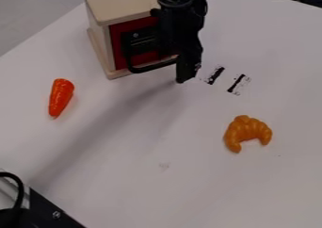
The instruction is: Open the drawer
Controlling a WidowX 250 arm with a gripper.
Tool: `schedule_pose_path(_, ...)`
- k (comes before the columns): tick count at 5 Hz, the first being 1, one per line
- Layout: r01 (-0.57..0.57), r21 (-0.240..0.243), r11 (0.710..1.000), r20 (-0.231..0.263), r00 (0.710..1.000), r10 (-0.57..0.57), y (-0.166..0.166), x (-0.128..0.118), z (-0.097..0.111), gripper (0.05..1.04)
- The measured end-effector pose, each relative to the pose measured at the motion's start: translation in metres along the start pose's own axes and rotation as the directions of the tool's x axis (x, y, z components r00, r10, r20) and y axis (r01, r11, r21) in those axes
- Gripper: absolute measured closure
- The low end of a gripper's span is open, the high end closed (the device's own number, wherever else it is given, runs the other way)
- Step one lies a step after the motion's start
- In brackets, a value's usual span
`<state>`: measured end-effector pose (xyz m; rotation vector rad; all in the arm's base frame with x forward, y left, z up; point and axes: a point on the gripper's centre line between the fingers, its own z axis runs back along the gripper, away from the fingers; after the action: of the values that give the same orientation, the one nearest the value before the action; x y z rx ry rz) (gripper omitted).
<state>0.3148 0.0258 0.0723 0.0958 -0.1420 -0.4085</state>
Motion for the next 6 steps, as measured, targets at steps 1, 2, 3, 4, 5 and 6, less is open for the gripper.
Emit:
schedule_pose_path(1,-0.006,0.0,1.0,-0.016,1.0,0.006,0.004,-0.003,-0.007,0.083)
schedule_pose_path(2,0.0,-0.002,1.0,-0.037,0.999,0.0,0.012,-0.002,-0.013,0.083)
schedule_pose_path(3,0.025,-0.01,1.0,-0.059,0.998,-0.026,0.015,-0.001,-0.02,0.083)
schedule_pose_path(4,0.073,-0.015,0.997,-0.067,0.995,-0.074,0.017,-0.002,-0.022,0.083)
schedule_pose_path(5,0.13,-0.035,0.991,-0.086,0.987,-0.133,0.017,-0.002,-0.028,0.121)
schedule_pose_path(6,0.151,-0.06,0.987,-0.07,0.985,-0.155,0.017,0.001,-0.029,0.362)
